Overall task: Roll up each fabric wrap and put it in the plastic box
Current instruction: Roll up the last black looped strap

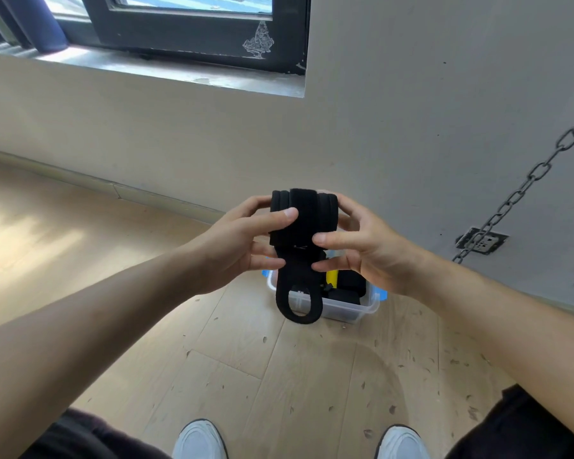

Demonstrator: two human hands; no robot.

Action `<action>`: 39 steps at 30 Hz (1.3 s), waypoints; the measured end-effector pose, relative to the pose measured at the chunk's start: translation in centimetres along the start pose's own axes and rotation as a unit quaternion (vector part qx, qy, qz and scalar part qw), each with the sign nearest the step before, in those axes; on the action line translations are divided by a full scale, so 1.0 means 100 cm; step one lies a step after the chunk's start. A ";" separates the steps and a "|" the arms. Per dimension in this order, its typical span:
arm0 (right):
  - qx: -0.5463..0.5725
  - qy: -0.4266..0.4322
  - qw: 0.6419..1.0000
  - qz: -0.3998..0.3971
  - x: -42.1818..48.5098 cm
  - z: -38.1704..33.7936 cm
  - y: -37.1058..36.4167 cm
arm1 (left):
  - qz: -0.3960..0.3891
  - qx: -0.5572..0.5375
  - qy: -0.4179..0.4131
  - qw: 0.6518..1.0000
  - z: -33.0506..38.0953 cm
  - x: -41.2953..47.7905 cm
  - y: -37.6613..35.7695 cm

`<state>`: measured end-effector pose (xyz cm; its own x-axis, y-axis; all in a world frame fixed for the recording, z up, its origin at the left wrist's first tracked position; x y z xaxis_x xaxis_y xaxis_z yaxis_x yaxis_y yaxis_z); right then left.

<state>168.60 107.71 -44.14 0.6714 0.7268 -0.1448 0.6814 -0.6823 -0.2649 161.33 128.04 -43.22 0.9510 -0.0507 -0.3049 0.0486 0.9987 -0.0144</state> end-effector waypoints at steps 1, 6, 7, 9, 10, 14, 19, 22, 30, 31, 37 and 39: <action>-0.003 -0.009 1.000 -0.005 0.000 -0.001 -0.001 | 0.000 -0.006 -0.009 1.000 0.000 0.000 0.001; 0.005 -0.069 0.998 0.003 -0.001 -0.003 -0.005 | 0.011 -0.017 -0.054 0.998 -0.003 0.002 0.003; 0.009 -0.074 0.997 0.006 -0.001 -0.003 -0.005 | 0.011 -0.020 -0.059 0.998 -0.003 0.002 0.003; 0.020 -0.076 0.997 0.012 -0.002 -0.003 -0.005 | 0.011 -0.019 -0.065 0.998 -0.004 0.003 0.002; 0.022 -0.073 0.997 0.016 -0.002 -0.002 -0.005 | 0.011 -0.015 -0.067 0.998 -0.004 0.003 0.002; 0.026 -0.058 0.998 0.027 -0.001 -0.001 -0.003 | 0.011 0.006 -0.068 0.998 -0.004 0.003 0.000; 0.061 -0.040 0.997 0.011 0.000 0.000 -0.001 | -0.019 0.001 -0.029 0.999 -0.001 0.001 -0.003; 0.076 -0.024 0.997 0.009 0.001 0.001 0.001 | -0.021 0.017 0.003 1.000 0.000 -0.001 -0.005; 0.027 -0.013 0.999 -0.014 0.004 0.005 0.004 | 0.010 0.021 -0.017 1.000 0.001 0.000 0.000; 0.015 -0.025 0.999 -0.029 0.003 0.004 0.004 | 0.011 0.007 -0.026 1.000 0.001 0.001 0.001; 0.005 -0.062 0.998 -0.012 0.007 0.004 0.010 | 0.022 0.004 -0.079 0.997 -0.002 0.005 0.003; -0.014 -0.047 0.999 0.006 0.010 0.007 0.014 | 0.017 0.029 -0.071 0.997 -0.003 0.006 0.002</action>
<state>170.02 107.52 -45.30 0.6503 0.7218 -0.2368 0.6821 -0.6920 -0.2363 161.81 128.20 -43.72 0.9860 -0.0203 -0.1657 0.0290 0.9983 0.0503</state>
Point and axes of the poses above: each hand's wrist, its own x-axis towards the middle knuckle, its own y-axis out of the back of the hand, z = x × y, the point moved 1 cm from there along x, towards the middle knuckle, and after that the axes turned 6 degrees about x, right-handed, at the moved point
